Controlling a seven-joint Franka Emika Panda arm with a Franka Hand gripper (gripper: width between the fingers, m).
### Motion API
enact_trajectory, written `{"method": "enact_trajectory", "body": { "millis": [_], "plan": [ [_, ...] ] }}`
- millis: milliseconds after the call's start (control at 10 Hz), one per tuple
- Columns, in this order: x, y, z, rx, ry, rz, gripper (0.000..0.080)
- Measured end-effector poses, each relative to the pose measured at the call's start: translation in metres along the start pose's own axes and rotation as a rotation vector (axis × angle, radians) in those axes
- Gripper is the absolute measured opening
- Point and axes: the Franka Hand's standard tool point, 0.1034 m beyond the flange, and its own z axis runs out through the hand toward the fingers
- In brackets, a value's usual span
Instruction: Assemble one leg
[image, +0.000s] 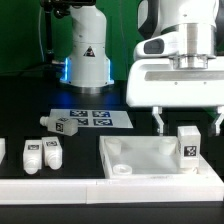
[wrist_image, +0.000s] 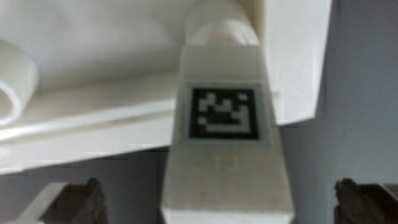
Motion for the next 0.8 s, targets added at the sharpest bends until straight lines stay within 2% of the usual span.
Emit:
{"method": "enact_trajectory", "body": {
  "millis": [100, 200, 400, 600, 800],
  "plan": [
    [0.006, 0.001, -0.001, -0.004, -0.043, 0.012, 0.0649],
    [0.004, 0.003, -0.002, -0.010, -0.106, 0.024, 0.0649],
    [0.007, 0.000, -0.006, -0.004, -0.210, 0.058, 0.0649],
    [0.015, -0.005, -0.005, 0.019, -0.221, 0.091, 0.0649],
    [0.013, -0.007, -0.001, 0.018, -0.219, 0.094, 0.0649]
  ]
}}
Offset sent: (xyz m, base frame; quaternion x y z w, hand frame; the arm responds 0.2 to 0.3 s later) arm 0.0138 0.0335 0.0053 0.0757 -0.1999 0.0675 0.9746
